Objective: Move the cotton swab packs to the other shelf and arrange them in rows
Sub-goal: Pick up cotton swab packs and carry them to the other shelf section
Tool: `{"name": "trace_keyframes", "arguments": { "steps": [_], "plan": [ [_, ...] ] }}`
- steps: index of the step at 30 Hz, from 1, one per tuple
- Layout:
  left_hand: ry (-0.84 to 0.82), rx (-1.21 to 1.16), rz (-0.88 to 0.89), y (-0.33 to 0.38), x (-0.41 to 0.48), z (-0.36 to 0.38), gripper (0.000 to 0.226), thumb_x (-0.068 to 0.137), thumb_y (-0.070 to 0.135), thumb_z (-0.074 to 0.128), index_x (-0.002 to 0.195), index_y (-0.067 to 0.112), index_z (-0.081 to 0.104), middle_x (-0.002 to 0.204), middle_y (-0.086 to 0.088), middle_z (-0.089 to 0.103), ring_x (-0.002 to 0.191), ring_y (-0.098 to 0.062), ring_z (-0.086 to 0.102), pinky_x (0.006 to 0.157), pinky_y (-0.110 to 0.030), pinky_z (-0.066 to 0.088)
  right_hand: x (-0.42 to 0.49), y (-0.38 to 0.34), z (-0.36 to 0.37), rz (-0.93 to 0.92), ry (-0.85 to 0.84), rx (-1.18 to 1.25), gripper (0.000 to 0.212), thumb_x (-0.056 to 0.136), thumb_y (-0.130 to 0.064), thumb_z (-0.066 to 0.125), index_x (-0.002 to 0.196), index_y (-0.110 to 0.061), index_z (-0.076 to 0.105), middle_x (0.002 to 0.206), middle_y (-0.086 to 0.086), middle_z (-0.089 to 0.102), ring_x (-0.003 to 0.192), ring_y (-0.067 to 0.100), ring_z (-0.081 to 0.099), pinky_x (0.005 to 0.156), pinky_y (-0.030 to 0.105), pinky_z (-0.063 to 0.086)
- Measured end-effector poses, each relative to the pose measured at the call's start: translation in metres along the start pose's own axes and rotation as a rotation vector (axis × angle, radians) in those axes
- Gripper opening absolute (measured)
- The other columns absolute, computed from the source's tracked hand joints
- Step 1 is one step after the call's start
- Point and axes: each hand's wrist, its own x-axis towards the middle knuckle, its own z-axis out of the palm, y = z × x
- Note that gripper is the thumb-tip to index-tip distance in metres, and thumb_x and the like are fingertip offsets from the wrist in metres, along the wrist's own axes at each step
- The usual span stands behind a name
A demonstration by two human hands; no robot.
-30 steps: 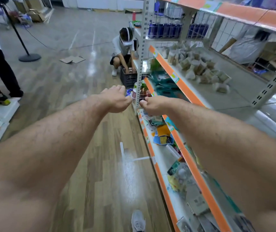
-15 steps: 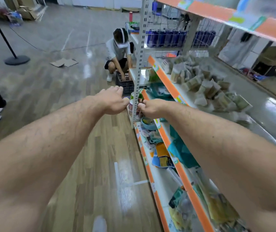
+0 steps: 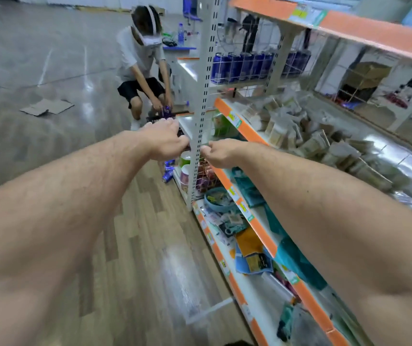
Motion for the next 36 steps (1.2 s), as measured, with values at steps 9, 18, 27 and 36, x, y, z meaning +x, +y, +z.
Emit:
{"name": "trace_keyframes", "arguments": {
  "steps": [9,18,27,36],
  "plan": [
    [-0.079,0.026,0.297,0.057,0.131,0.008,0.064,0.094,0.048,0.028,0.140,0.002,0.036,0.150,-0.019,0.036,0.138,-0.032,0.035,0.113,-0.049,0.029,0.060,0.092,-0.011,0.257,-0.005,0.114,0.059,0.107,-0.038,0.016,0.147,0.000,0.035,0.154,0.019,0.034,0.141,0.030,0.033,0.113,0.035,0.028],
    [-0.084,0.065,0.574,0.159,0.237,0.002,0.060,0.101,0.042,0.030,0.146,0.002,0.030,0.156,-0.017,0.027,0.144,-0.027,0.027,0.115,-0.042,0.025,0.067,0.197,-0.034,0.526,0.092,0.229,0.051,0.108,-0.030,0.018,0.139,-0.002,0.046,0.148,0.020,0.042,0.136,0.031,0.040,0.104,0.031,0.033],
    [-0.137,0.124,0.817,0.198,0.308,0.019,0.063,0.100,0.044,0.024,0.148,0.005,0.031,0.154,-0.023,0.032,0.138,-0.036,0.036,0.109,-0.040,0.030,0.074,0.222,-0.031,0.902,0.137,0.392,0.062,0.105,-0.046,0.023,0.134,-0.001,0.054,0.144,0.017,0.048,0.132,0.031,0.045,0.104,0.032,0.036],
    [-0.265,0.122,1.018,0.171,0.374,0.025,0.074,0.098,0.057,0.015,0.153,0.010,0.028,0.151,-0.024,0.039,0.137,-0.034,0.041,0.112,-0.039,0.034,0.133,0.204,-0.023,1.072,0.183,0.443,0.061,0.103,-0.047,0.026,0.141,-0.005,0.047,0.150,0.017,0.041,0.138,0.032,0.038,0.111,0.035,0.032]
  ]
}}
